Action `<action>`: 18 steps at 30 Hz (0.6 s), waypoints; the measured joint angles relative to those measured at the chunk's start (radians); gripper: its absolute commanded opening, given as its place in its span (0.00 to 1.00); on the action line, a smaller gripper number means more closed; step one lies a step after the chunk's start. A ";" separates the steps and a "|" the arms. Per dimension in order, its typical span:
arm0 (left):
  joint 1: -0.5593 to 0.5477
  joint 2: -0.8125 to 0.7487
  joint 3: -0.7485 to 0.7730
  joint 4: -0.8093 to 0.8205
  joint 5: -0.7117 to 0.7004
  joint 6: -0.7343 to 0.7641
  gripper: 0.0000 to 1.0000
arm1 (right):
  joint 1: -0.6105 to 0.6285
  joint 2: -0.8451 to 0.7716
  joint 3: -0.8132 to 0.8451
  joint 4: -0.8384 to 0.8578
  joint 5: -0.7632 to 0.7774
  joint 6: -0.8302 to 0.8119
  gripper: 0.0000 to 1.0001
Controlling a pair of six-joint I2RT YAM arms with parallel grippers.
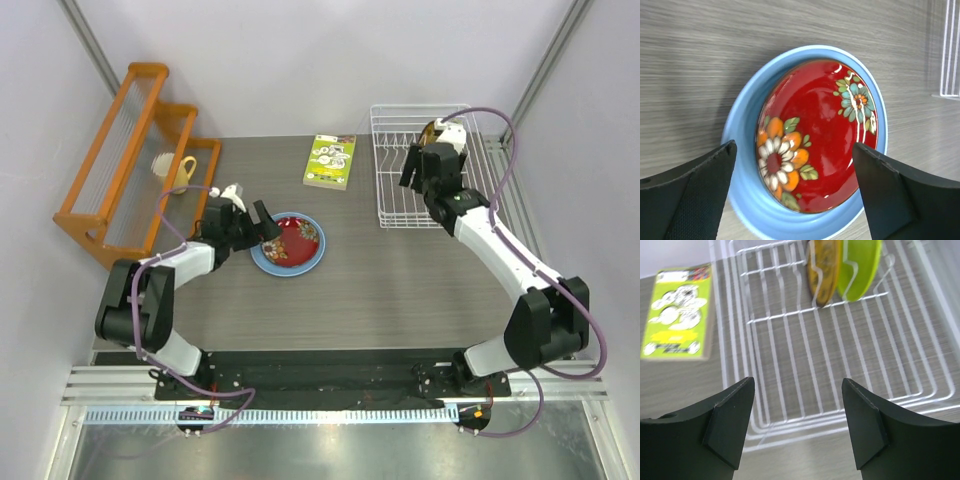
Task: Unload the plates from the dish rack
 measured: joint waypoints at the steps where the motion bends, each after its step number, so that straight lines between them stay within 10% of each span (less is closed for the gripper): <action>1: 0.000 -0.016 0.001 -0.013 -0.008 0.008 0.99 | -0.011 0.022 0.021 0.000 0.021 -0.016 0.76; 18: -0.017 -0.330 0.027 -0.035 0.011 0.098 0.99 | -0.200 0.657 0.551 0.088 0.099 -0.239 0.65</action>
